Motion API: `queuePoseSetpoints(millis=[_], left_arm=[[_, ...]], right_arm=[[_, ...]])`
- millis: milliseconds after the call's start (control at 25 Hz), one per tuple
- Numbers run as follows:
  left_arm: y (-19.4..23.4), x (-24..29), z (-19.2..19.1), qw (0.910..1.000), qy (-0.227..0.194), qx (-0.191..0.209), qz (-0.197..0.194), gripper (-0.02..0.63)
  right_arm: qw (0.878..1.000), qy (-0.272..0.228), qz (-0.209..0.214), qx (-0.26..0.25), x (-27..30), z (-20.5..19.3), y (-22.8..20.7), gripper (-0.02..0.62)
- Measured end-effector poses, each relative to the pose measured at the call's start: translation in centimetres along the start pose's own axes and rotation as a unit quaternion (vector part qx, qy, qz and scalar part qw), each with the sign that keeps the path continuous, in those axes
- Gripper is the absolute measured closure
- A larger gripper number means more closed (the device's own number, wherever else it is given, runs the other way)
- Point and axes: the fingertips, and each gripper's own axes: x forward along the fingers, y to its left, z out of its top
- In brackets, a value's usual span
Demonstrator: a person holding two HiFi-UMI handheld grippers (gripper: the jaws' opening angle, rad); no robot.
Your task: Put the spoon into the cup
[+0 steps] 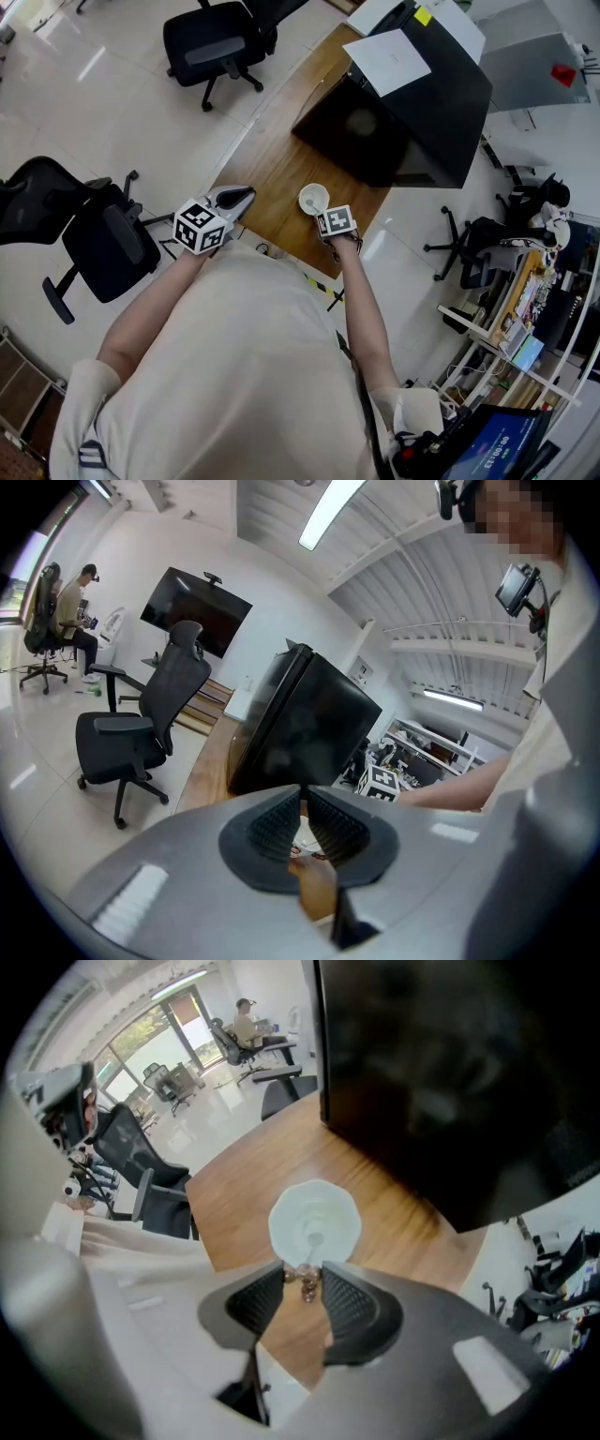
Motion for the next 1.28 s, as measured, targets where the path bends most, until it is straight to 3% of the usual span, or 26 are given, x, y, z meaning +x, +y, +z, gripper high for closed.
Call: queuePoseSetpoints(millis=[240,360,600,880,1080,1280], left_arm=[[0.7,-0.6,0.0,0.9997,0.014,0.009,-0.019,0.604],[1.0,-1.0,0.0,0.9991,0.023,0.018,-0.030,0.606],[1.6,-1.9,0.1,0.9964,0.046,0.036,-0.062,0.606],[3.6,-1.3,0.9,0.9927,0.066,0.058,-0.082,0.606],[2.3,0.4,1.8,0.9889,0.076,0.090,-0.091,0.606],[1.1,1.6,2.5,0.9900,0.067,0.099,-0.074,0.606]], right_arm=[[0.999,-0.015,-0.007,0.033,-0.1,-0.3,0.2,0.458],[0.998,-0.033,-0.013,0.048,0.0,-0.5,0.2,0.386],[0.985,-0.125,-0.066,0.104,-2.2,0.3,0.0,0.370],[0.940,-0.288,-0.079,0.163,-6.8,2.6,1.5,0.371],[0.907,-0.374,-0.073,0.179,-10.9,3.2,2.0,0.371],[0.871,-0.460,-0.038,0.169,-15.3,4.6,3.3,0.371]])
